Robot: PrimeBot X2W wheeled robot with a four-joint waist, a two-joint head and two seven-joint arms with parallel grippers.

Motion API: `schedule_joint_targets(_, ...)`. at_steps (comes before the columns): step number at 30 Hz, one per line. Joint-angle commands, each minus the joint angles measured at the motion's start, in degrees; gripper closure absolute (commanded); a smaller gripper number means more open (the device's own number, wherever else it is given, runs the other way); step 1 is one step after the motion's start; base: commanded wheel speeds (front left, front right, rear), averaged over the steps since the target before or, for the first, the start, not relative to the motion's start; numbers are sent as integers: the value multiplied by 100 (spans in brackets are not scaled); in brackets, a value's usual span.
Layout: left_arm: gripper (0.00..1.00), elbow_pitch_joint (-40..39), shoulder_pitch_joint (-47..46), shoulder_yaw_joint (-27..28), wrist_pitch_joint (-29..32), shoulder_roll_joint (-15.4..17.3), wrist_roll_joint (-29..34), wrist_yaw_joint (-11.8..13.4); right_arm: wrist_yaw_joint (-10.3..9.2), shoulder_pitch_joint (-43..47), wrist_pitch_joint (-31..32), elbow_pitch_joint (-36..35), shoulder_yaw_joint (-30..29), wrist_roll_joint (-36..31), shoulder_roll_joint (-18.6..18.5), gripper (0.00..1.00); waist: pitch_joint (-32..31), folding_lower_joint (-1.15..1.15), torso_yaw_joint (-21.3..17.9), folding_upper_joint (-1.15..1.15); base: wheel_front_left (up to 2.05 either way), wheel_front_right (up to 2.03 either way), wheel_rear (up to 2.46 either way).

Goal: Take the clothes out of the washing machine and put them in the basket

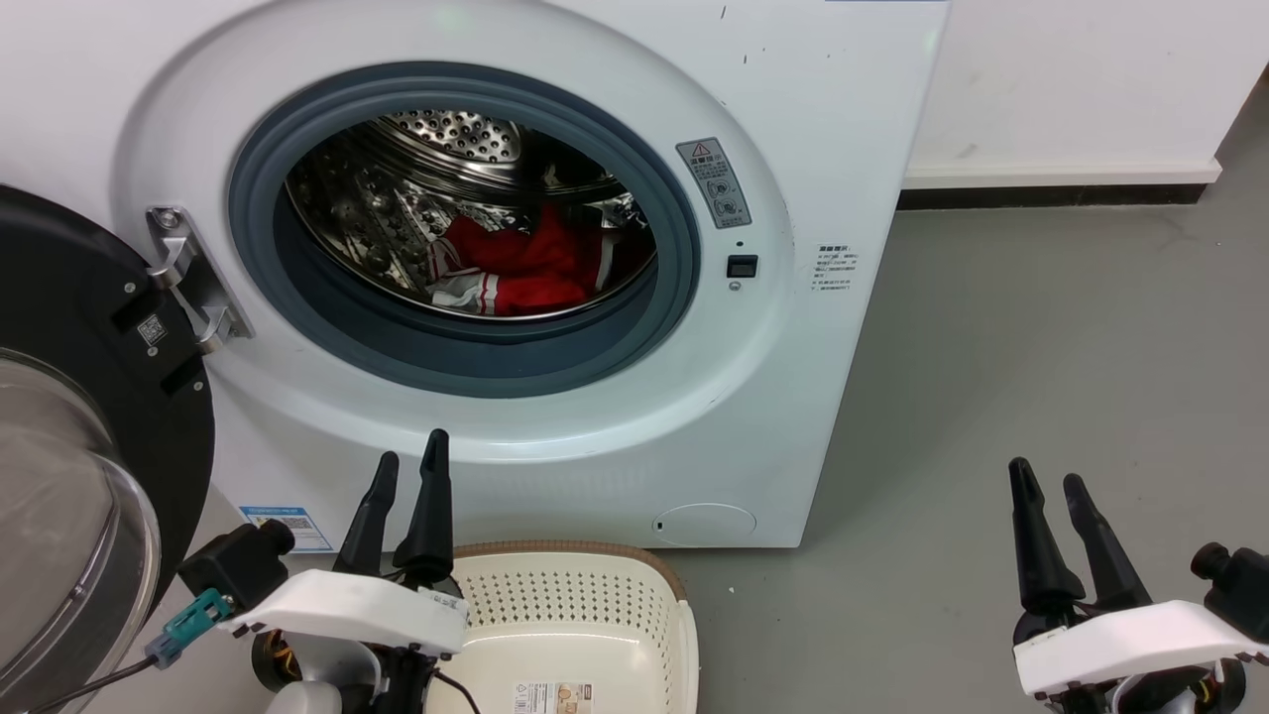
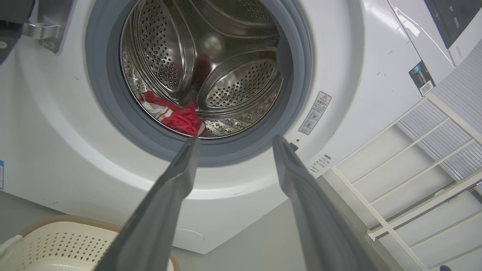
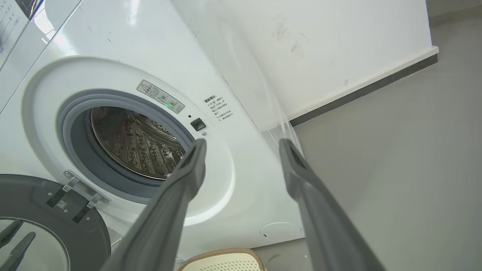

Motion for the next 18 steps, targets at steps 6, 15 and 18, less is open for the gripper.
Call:
schedule_joint_targets(6, 0, -9, -119, -78, -135, 10, 584, 96, 1, 46, -77, -180, 2, -536, -2, 0, 0, 0, 7, 0, 0, 0, 0)
schedule_joint_targets(15, 0, 34, -148, -137, -269, 10, 1256, 270, 1, 104, -111, -285, 2, -1093, -1, 0, 13, 0, 23, 0, 0, 0, 0)
schedule_joint_targets(18, 0, 41, -137, -162, -317, 10, 1454, 301, 1, 139, -111, -313, -3, -1283, 0, 0, 17, 0, 31, 0, 0, 0, 0)
